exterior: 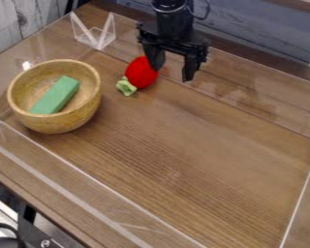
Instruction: Put the green block in the brown bowl
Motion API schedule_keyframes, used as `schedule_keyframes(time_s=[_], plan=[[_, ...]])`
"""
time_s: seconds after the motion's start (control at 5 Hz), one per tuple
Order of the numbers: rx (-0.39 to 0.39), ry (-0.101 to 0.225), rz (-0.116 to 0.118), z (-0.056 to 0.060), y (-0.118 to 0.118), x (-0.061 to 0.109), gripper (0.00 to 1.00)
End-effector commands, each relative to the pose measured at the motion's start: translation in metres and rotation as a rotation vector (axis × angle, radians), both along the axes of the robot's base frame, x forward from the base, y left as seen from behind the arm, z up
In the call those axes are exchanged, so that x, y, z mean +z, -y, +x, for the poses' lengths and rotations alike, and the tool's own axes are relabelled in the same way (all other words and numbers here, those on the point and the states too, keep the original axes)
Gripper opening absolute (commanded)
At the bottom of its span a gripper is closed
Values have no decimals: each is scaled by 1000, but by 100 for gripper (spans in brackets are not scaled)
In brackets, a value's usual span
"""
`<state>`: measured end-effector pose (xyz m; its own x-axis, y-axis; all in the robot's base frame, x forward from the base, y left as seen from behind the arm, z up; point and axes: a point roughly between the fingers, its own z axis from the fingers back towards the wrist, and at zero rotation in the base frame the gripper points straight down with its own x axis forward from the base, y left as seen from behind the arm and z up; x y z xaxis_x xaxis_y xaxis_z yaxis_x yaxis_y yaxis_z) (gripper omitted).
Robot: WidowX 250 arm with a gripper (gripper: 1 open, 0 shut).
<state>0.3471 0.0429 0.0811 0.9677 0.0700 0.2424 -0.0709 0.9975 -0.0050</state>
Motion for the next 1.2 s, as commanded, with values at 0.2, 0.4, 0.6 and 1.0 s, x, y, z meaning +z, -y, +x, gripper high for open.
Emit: schedule_keyframes(time_s=[0.2,0.4,0.6,1.0], plan=[[-58,59,-2,-13,25,46,0],[-53,61,2,-21,38,42,100],[-19,65,36,-12,32,34,100],[27,64,76,-3,11,26,100]])
